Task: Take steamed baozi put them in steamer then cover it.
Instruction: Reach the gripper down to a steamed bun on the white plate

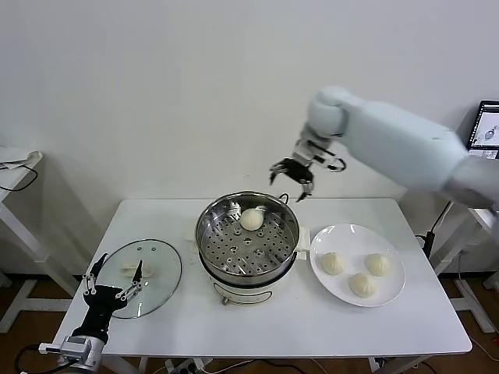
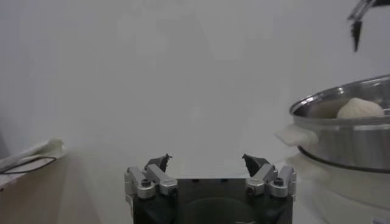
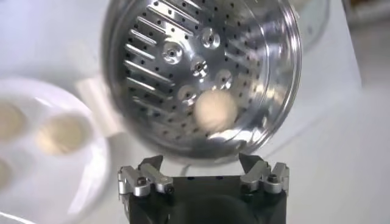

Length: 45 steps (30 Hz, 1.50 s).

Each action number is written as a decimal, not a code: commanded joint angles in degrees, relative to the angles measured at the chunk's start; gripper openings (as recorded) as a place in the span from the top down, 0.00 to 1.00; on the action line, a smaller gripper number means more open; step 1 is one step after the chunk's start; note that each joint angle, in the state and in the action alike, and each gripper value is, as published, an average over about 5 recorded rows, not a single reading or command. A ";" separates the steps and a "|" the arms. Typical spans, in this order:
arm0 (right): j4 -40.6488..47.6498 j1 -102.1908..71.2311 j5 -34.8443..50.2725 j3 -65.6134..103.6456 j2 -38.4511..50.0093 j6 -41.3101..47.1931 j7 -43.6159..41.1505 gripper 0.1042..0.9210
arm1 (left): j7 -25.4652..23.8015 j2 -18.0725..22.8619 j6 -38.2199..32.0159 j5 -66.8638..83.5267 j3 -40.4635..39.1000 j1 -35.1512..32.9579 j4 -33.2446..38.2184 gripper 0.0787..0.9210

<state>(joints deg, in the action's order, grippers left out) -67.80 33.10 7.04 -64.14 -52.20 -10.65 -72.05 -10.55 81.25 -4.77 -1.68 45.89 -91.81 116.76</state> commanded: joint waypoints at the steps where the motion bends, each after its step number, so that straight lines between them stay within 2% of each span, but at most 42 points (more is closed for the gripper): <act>1: -7.60 -4.97 6.59 -1.40 15.65 22.30 -0.52 0.12 | 0.05 0.09 -0.05 -0.04 -0.71 0.13 0.46 0.12; 11: -0.59 -20.16 1.78 7.85 12.05 23.94 1.19 0.12 | 0.01 0.29 -0.31 -0.03 -1.01 0.93 -0.93 0.12; 30: 9.08 -30.67 -6.99 15.36 2.97 21.70 3.18 0.12 | 0.01 0.58 -0.38 -0.04 -1.05 1.78 -2.55 0.12; 45: 10.40 -33.12 -10.53 18.24 1.53 21.65 3.69 0.12 | 0.04 0.82 -0.57 -0.18 -1.13 1.53 -2.54 0.12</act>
<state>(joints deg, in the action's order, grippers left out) -58.55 2.04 -1.56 -47.89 -49.88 10.74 -68.61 -10.54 82.03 -5.30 -1.80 44.86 -90.30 114.31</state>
